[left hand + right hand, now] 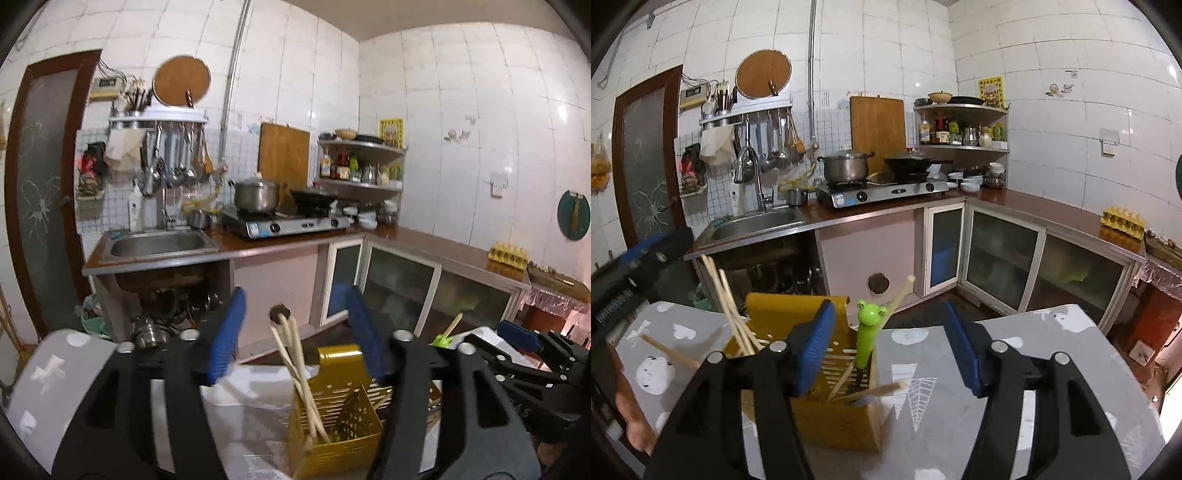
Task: Organize utensils
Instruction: 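Move both tools back down toward the grey spoon and chopsticks, then grasp the grey spoon by its handle with the right tool, then close the left tool on a wooden chopstick while the right tool holds the spoon, then lift the spoon and chopstick and lower both into the yellow holder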
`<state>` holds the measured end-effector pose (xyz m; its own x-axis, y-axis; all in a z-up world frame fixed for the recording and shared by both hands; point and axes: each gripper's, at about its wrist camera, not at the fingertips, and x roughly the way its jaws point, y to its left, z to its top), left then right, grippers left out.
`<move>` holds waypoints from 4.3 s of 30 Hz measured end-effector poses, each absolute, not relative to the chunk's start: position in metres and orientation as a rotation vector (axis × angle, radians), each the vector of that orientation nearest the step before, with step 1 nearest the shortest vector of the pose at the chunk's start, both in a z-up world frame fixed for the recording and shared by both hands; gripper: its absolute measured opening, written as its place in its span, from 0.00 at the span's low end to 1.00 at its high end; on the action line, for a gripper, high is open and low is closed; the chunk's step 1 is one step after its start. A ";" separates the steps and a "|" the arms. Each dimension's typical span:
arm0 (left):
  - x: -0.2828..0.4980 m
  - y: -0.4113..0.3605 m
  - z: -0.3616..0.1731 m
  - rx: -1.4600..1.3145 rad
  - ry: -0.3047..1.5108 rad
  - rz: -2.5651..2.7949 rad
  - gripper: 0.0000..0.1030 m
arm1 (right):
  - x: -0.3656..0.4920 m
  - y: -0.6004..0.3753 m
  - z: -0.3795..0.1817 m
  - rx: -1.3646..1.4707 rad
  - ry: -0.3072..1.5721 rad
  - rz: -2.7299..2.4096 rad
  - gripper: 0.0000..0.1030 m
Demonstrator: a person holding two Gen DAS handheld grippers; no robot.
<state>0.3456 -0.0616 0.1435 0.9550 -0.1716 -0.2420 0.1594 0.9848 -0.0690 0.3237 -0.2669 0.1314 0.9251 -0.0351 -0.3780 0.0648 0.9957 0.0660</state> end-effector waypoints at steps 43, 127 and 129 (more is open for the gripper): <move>0.238 0.049 -0.008 -0.009 0.697 -0.057 0.95 | 0.208 -0.171 -0.036 -0.084 0.867 0.141 0.35; 0.199 -0.004 0.098 -0.065 0.411 -0.179 0.04 | 0.184 -0.255 0.050 0.249 0.387 0.104 0.08; 0.197 -0.004 0.104 -0.065 0.395 -0.182 0.04 | 0.183 -0.255 0.055 0.246 0.364 0.108 0.08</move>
<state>0.1969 -0.0040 0.1040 0.9068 -0.1891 -0.3768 0.1637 0.9816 -0.0987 0.1827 -0.2554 0.0550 0.9291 0.1486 -0.3387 -0.0605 0.9644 0.2573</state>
